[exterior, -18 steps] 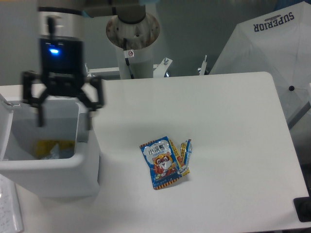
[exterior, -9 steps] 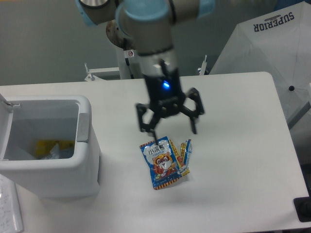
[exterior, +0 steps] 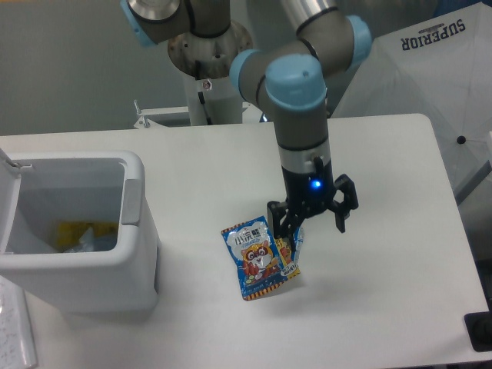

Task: Place the trash in the trash can
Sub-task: 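Move the open gripper back over the blue snack wrapper and lower, then close the gripper on the snack wrapper and stick packet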

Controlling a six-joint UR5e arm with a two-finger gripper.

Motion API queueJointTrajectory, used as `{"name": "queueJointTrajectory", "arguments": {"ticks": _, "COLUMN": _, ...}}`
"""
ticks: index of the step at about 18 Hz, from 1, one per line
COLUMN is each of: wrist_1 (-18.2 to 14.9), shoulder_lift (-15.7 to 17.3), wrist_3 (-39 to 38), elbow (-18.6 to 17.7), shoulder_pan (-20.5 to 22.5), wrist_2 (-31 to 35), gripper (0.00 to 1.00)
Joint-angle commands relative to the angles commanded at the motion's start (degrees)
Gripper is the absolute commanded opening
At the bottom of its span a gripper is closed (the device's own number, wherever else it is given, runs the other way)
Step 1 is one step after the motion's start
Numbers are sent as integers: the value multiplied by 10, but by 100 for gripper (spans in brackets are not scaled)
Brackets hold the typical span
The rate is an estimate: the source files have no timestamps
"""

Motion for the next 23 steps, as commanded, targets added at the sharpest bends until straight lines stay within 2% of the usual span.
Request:
{"name": "queueJointTrajectory", "arguments": {"ticks": 3, "wrist_1": 1, "shoulder_lift": -13, "wrist_3": 24, "elbow": -6, "shoulder_pan": 0, "wrist_2": 0, "gripper": 100}}
{"name": "queueJointTrajectory", "arguments": {"ticks": 10, "wrist_1": 4, "shoulder_lift": -70, "wrist_3": 44, "elbow": -8, "shoulder_pan": -22, "wrist_2": 1, "gripper": 100}}
{"name": "queueJointTrajectory", "arguments": {"ticks": 23, "wrist_1": 5, "shoulder_lift": -98, "wrist_3": 45, "elbow": -4, "shoulder_pan": -29, "wrist_2": 5, "gripper": 100}}
